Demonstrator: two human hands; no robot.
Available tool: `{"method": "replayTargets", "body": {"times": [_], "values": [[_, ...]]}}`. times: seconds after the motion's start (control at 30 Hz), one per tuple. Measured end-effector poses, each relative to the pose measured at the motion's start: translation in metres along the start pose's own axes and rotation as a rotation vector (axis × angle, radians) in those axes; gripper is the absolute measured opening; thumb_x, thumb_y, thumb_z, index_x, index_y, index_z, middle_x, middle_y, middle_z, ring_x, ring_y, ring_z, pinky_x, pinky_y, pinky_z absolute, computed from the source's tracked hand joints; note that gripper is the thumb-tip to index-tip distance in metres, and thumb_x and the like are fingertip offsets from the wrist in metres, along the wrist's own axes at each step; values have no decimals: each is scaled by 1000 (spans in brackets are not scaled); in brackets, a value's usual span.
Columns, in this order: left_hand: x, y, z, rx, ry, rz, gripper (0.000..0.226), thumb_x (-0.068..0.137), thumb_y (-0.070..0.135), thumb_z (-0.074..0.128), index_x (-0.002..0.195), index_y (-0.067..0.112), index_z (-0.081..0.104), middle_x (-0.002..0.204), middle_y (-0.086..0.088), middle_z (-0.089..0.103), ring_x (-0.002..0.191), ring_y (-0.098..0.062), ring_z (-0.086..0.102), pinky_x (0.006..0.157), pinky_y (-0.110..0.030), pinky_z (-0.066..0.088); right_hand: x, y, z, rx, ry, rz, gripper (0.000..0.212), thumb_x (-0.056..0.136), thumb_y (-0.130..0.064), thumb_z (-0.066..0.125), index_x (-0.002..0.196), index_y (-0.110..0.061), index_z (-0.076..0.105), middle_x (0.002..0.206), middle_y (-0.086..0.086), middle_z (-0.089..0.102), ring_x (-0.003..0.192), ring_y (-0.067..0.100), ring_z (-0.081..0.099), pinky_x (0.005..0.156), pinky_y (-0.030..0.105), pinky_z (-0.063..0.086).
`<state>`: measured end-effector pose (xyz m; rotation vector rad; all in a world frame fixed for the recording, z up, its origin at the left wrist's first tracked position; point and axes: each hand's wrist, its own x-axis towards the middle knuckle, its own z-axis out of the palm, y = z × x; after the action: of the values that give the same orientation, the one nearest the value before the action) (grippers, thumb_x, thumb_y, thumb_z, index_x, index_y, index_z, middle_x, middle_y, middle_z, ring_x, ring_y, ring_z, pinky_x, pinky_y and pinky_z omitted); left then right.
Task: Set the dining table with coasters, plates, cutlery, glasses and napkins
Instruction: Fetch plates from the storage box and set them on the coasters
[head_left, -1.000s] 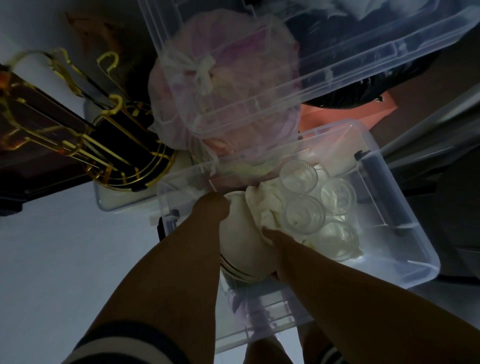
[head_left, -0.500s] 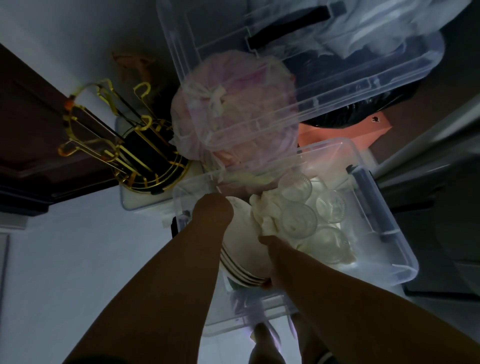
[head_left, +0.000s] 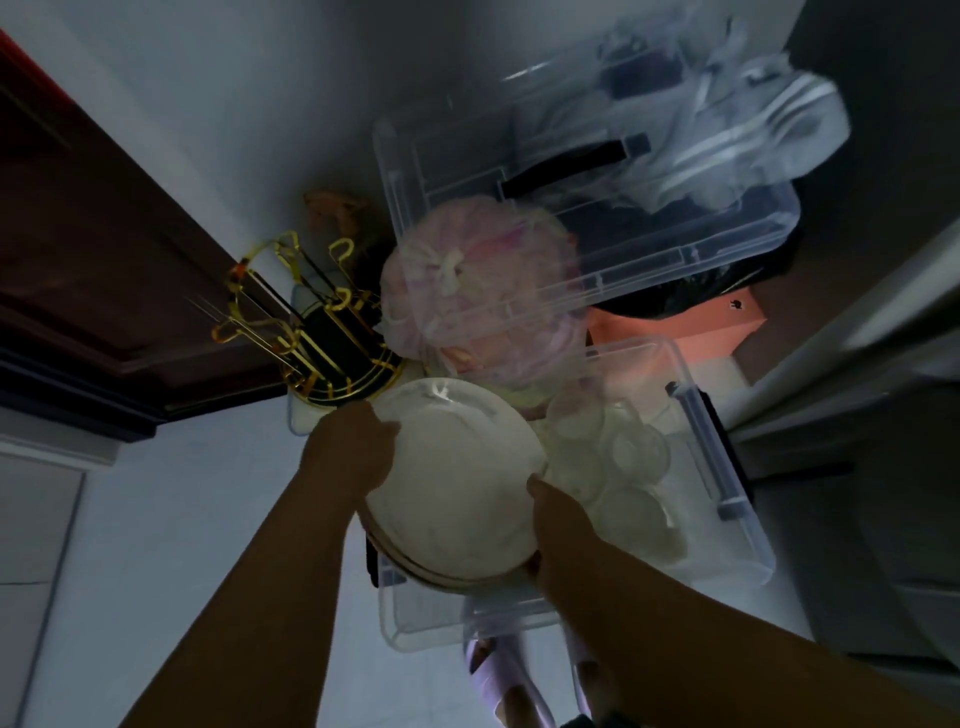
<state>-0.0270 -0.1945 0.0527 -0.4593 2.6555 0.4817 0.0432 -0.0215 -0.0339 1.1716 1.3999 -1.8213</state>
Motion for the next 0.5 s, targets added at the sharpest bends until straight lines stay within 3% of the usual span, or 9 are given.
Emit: {"method": "replayTargets", "body": {"times": [0.13, 0.23, 0.33, 0.4, 0.5], "values": [[-21, 1, -5, -366, 63, -71, 45, 98, 31, 52, 133, 4, 51, 130, -21, 55, 115, -34, 53, 85, -32, 39, -17, -37, -21, -95, 15, -196, 42, 94, -41, 49, 115, -7, 59, 115, 16, 63, 105, 35, 60, 94, 50, 49], [-30, 5, 4, -587, 56, -130, 48, 95, 35, 57, 131, 3, 53, 127, -21, 56, 113, -35, 53, 95, -39, 45, -25, -60, -30, 1, -29, -292, 34, 98, -36, 47, 116, -9, 56, 112, 14, 62, 103, 33, 59, 94, 50, 49], [-37, 16, 15, -748, 48, -170, 53, 91, 43, 57, 131, 9, 52, 128, -19, 56, 111, -36, 53, 99, -52, 45, -38, -82, -47, -120, -3, -415, 32, 98, -31, 47, 116, -5, 53, 111, 15, 61, 103, 33, 57, 97, 51, 46], [-41, 26, 21, -892, 4, -190, 41, 96, 39, 52, 132, 18, 51, 126, -14, 57, 109, -35, 54, 95, -52, 48, -48, -92, -59, -146, 1, -482, 23, 98, -25, 46, 110, -7, 53, 113, 16, 61, 104, 34, 57, 98, 51, 45], [-49, 39, 27, -1225, -175, -209, 39, 97, 36, 51, 134, 23, 49, 125, -9, 59, 110, -33, 56, 92, -49, 50, -62, -105, -79, -107, 6, -540, 26, 99, -24, 44, 121, -13, 52, 112, 10, 60, 99, 28, 57, 93, 44, 47]]}}
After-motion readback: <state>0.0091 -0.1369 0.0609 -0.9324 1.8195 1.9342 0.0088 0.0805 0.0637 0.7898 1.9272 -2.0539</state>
